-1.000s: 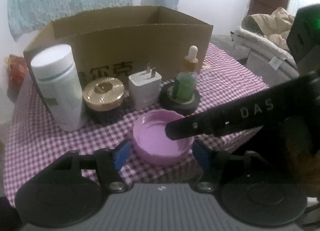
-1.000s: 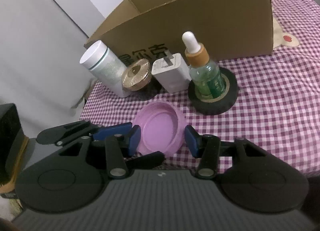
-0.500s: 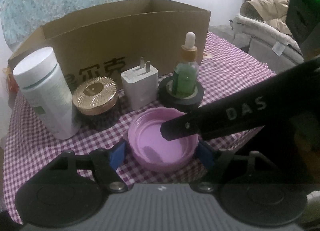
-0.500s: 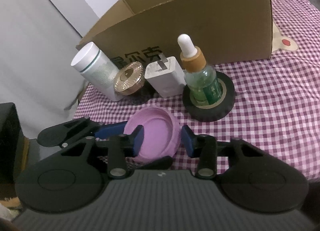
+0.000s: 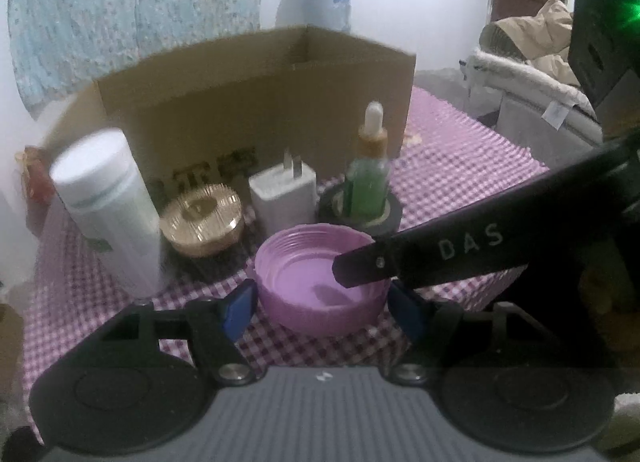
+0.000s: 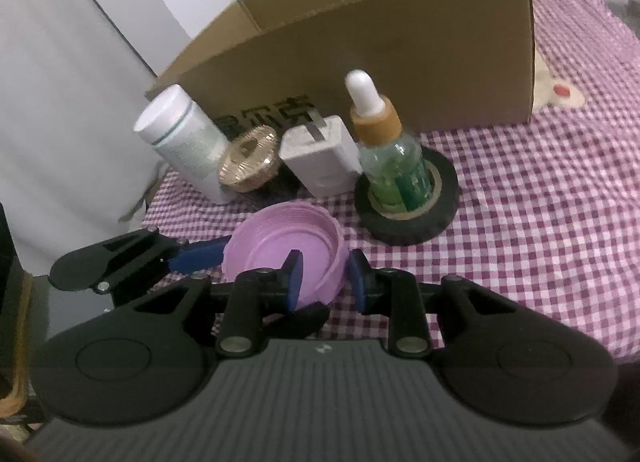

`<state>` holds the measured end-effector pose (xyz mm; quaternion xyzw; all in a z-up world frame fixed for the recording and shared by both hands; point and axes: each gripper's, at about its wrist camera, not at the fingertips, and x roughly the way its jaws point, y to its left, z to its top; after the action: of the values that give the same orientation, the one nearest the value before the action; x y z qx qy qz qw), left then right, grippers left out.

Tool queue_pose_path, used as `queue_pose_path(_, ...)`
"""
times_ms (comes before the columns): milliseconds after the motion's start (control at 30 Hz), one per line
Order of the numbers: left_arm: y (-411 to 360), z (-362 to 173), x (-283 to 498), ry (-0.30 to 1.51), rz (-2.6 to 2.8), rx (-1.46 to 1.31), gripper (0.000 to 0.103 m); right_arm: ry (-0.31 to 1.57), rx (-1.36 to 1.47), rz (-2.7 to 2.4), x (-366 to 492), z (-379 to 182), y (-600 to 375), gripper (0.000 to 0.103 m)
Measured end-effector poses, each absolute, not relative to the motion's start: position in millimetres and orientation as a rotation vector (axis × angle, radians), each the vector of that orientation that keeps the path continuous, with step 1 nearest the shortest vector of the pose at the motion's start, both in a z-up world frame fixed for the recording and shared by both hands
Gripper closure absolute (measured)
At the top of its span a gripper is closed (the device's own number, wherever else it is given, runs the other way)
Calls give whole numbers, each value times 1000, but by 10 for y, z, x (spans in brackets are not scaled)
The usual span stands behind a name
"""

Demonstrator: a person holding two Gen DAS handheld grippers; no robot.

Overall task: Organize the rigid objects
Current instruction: 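Carry the pink bowl into the box and open the right gripper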

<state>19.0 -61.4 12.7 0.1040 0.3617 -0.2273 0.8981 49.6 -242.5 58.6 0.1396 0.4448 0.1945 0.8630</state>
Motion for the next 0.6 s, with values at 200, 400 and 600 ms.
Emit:
queue_pose_path(200, -544, 600, 57, 636, -434, 248, 30, 822, 215, 462, 366, 1051, -2312, 79)
queue_pose_path(400, -434, 1150, 182, 498, -380, 297, 30, 668, 160, 561, 517, 1650, -2222, 78)
queue_pose_path(600, -342, 1438, 784, 538, -365, 289, 30, 664, 128, 649, 1174, 1998, -2117, 78)
